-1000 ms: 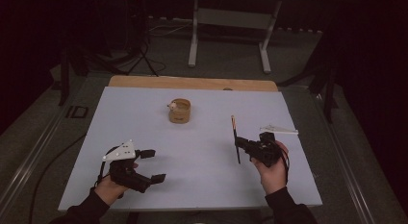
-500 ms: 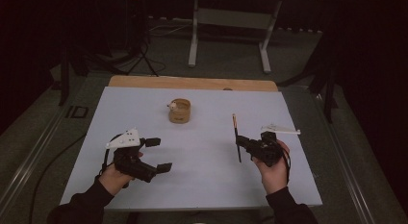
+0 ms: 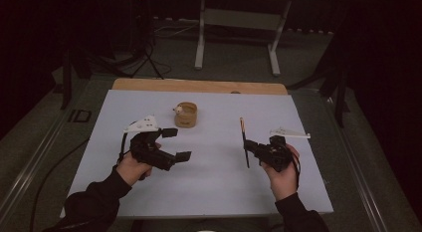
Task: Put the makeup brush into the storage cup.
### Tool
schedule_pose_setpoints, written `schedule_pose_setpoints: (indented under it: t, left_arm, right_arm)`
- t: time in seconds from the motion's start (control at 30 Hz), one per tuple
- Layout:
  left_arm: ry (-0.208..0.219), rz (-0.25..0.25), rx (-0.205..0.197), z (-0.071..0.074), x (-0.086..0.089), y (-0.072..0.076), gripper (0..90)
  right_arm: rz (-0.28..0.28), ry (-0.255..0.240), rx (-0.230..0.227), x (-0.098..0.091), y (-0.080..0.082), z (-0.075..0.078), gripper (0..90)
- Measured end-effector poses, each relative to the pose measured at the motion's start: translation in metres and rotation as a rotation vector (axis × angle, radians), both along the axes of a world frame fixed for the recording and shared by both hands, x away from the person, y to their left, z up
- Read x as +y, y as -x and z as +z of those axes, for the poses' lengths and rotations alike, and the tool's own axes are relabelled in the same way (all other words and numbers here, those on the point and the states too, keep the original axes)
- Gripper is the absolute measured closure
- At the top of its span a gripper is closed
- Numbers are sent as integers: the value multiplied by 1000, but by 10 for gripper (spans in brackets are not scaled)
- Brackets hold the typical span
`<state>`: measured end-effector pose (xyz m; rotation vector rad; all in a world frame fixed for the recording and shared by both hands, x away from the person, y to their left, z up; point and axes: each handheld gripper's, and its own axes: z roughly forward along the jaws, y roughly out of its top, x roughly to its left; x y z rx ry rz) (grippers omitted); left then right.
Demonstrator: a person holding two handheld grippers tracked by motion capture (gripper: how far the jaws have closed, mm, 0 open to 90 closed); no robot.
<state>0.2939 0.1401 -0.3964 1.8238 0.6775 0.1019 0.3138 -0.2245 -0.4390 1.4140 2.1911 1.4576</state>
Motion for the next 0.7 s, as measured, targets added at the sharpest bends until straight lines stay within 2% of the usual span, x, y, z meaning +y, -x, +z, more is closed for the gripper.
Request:
schedule_pose_setpoints:
  t: [0.13,0.43,0.63,0.7]
  left_arm:
    - [-26,-14,-6,6,-12,-6,23]
    - [-51,-30,-3,9,-32,-21,23]
    - [-67,-29,17,12,-44,-33,24]
    - [-78,-31,38,12,-51,-39,25]
  right_arm:
    - [-2,3,-4,0,0,0,840]
    - [-5,1,-7,1,0,0,840]
    - [0,7,-16,1,0,0,840]
    - [1,9,-15,2,0,0,840]
